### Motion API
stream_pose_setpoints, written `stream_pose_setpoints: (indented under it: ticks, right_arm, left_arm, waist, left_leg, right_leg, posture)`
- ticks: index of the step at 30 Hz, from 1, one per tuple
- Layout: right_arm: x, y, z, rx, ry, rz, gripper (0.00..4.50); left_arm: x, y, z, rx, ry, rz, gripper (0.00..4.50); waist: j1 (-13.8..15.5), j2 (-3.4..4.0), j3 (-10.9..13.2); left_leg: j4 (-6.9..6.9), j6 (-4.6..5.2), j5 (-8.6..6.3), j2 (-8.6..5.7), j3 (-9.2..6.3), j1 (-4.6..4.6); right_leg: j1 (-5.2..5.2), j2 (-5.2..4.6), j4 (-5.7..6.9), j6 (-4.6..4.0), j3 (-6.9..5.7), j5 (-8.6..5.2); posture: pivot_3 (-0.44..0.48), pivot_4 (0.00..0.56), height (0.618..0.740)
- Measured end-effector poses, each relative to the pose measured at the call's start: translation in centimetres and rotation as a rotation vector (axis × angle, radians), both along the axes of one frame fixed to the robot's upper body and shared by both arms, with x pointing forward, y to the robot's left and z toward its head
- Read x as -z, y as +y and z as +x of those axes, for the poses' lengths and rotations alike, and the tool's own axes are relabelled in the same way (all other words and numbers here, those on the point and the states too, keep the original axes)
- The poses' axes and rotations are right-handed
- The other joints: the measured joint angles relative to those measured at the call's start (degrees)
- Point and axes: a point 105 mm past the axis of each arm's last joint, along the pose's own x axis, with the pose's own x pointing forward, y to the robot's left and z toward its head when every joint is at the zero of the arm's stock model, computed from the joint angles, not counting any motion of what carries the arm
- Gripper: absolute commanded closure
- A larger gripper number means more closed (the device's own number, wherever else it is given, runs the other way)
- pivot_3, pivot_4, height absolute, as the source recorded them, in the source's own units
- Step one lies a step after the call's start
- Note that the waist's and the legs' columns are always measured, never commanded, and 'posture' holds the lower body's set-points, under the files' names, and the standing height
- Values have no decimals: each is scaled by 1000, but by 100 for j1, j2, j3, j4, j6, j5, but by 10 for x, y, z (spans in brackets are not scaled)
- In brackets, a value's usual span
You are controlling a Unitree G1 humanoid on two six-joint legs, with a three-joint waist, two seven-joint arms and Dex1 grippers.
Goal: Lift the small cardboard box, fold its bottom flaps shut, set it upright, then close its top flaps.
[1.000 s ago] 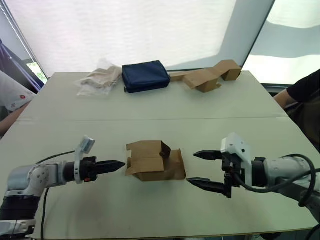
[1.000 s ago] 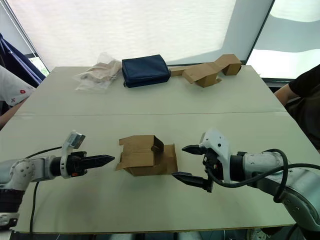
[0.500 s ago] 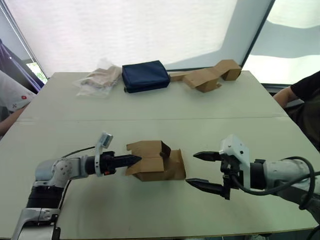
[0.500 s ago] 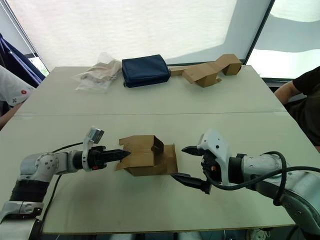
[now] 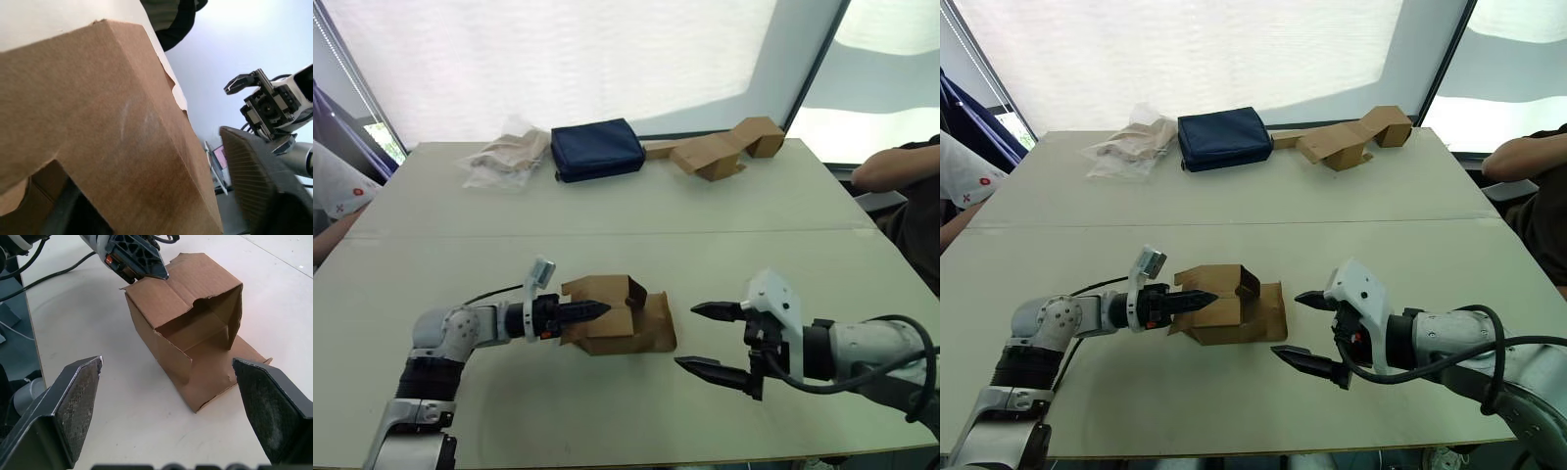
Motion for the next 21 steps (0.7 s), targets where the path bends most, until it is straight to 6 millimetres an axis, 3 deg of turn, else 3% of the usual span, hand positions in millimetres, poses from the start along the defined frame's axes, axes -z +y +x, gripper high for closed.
stream_pose_setpoints:
  ticks: [4, 5, 14, 17, 21]
  right_arm:
    - [1, 2, -1, -6, 2, 3, 0]
    - [2, 2, -1, -8, 5, 2, 0]
    - [4, 4, -2, -20, 17, 0, 0]
    - [5, 6, -2, -27, 22, -2, 0]
    - [6, 6, -1, -29, 21, -6, 0]
  left_arm:
    - [-1, 0, 0, 1, 0, -6, 4297]
    - [-1, 0, 0, 2, 0, -9, 4457]
    - [-5, -2, -1, 4, -9, -28, 4457]
    - [-4, -2, -1, 2, -8, -26, 3713]
    - [-3, -2, -2, 4, -2, -23, 2161]
  waist:
    - [5, 0, 0]
    - [5, 0, 0]
    - [5, 0, 0]
    - [3, 0, 0]
    - [5, 0, 0]
  left_leg:
    - [0, 0, 0, 0, 0, 0]
    - [0, 0, 0, 0, 0, 0]
    - [0, 0, 0, 0, 0, 0]
    - [0, 0, 0, 0, 0, 0]
    - [0, 0, 0, 0, 0, 0]
  right_leg:
    - [0, 0, 0, 0, 0, 0]
    - [0, 0, 0, 0, 0, 0]
    - [0, 0, 0, 0, 0, 0]
    - [0, 0, 0, 0, 0, 0]
    - [0, -1, 0, 0, 0, 0]
  posture:
    - [0, 150, 740]
    - [0, 150, 740]
    - [0, 150, 740]
    - [0, 150, 740]
    - [0, 150, 740]
